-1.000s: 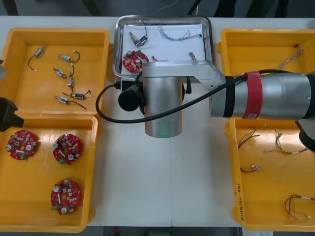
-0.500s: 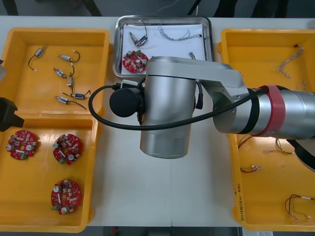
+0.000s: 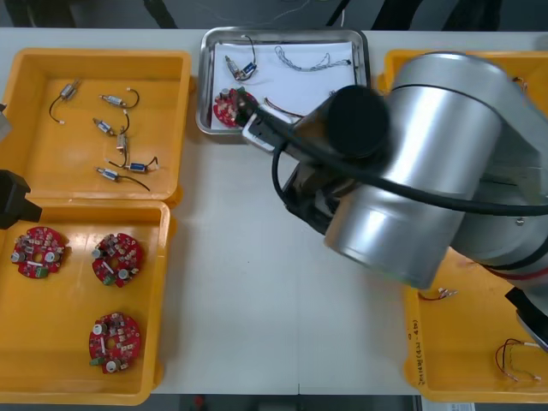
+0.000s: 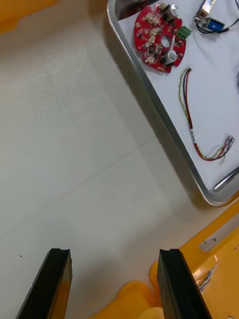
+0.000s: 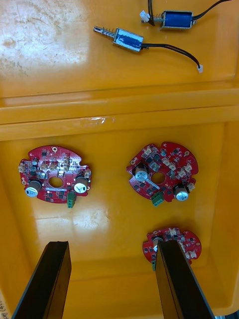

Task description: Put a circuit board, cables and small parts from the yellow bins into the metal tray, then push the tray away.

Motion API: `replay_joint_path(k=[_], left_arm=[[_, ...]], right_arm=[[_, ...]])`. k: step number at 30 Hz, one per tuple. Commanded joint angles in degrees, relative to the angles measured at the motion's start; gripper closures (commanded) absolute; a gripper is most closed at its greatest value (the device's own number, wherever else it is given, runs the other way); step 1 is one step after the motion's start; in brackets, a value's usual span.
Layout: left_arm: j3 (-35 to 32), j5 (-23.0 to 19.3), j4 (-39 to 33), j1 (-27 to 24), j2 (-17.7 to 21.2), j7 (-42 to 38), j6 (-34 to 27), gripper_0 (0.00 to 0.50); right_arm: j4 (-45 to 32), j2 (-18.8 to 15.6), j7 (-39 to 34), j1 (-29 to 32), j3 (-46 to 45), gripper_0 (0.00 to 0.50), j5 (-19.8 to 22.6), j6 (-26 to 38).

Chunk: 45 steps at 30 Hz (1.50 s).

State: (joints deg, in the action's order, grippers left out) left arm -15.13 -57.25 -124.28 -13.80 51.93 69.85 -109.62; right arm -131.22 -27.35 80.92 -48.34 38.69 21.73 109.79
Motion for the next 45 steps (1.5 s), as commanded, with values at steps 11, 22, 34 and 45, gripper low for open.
replay_joint_path(k=[11,22,34,45], left_arm=[[-1.5,0.4,-0.4,0.7,2.7,1.4,-0.4,0.0],[-1.5,0.4,-0.4,0.7,2.7,1.4,-0.4,0.0],[-1.5,0.4,-0.4,0.7,2.7,1.4,-0.4,0.0],[-1.5,0.4,-0.4,0.7,2.7,1.4,-0.4,0.0]], right_arm=[[-7.7,-1.0,-4.5,19.3,-32.9,0.0,6.8,0.2],[-7.2,-7.7,-5.0,27.4,-47.9,0.0,10.8,0.2],[-4.3,-8.9,-4.6,33.5,-58.3,0.0,15.5,0.2],[-0.3,-10.7,-5.7,37.4,-60.6,0.0,16.5,0.2]])
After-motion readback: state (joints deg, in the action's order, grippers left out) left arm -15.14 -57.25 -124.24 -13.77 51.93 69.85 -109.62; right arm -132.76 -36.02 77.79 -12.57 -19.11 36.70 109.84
